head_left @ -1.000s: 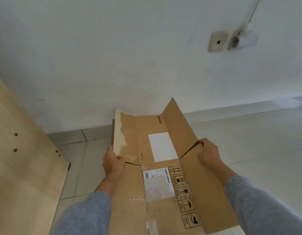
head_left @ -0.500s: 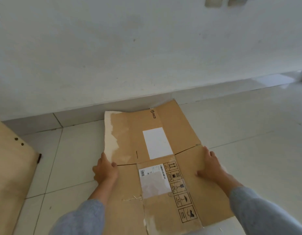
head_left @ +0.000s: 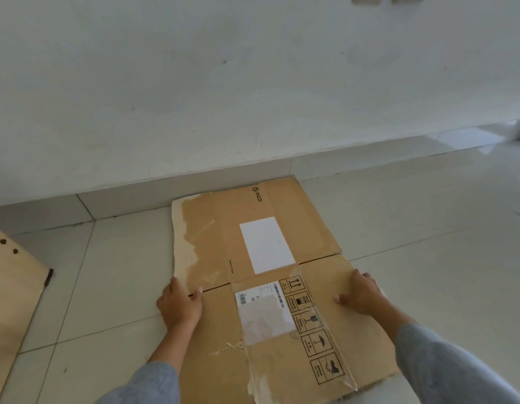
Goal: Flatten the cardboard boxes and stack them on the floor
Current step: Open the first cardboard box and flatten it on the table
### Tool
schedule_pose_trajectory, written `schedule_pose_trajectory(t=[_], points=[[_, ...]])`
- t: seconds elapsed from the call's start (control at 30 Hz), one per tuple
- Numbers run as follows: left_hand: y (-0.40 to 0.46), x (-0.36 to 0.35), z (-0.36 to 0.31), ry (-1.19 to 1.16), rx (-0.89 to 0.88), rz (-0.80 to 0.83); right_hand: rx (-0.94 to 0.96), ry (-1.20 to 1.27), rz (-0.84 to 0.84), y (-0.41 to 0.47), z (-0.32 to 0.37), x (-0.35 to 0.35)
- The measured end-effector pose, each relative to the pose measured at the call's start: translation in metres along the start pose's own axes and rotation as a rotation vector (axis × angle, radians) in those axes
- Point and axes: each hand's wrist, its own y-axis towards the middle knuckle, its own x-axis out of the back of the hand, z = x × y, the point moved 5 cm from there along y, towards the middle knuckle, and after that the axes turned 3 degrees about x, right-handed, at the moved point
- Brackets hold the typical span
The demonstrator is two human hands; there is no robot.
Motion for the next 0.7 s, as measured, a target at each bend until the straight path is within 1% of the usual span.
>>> schedule_pose_trajectory(t=[0.23,0.37,0.43,0.5,0.6,0.7], points=[[0.008,0.003,0.003,-0.016,-0.011,-0.021,-0.013,0.059,-0.013,-0.003,0.004,-0.002],[0.004,0.009,-0.005,0.035,-0.018,0.018,-0.007,0.061,-0.009,-0.006,0.007,0.001],[0.001,0.012,-0.009,0.055,-0.026,0.055,0.012,0.071,-0.042,-0.009,0.013,0.006],[-0.007,0.017,-0.013,0.083,-0.053,0.076,0.035,0.115,-0.124,-0.014,0.021,0.016],[-0.026,0.046,-0.024,0.127,-0.095,0.077,0.077,0.164,-0.174,-0.031,0.047,0.037],[-0.049,0.106,-0.053,0.162,-0.147,0.05,0.143,0.161,-0.182,-0.061,0.08,0.074]])
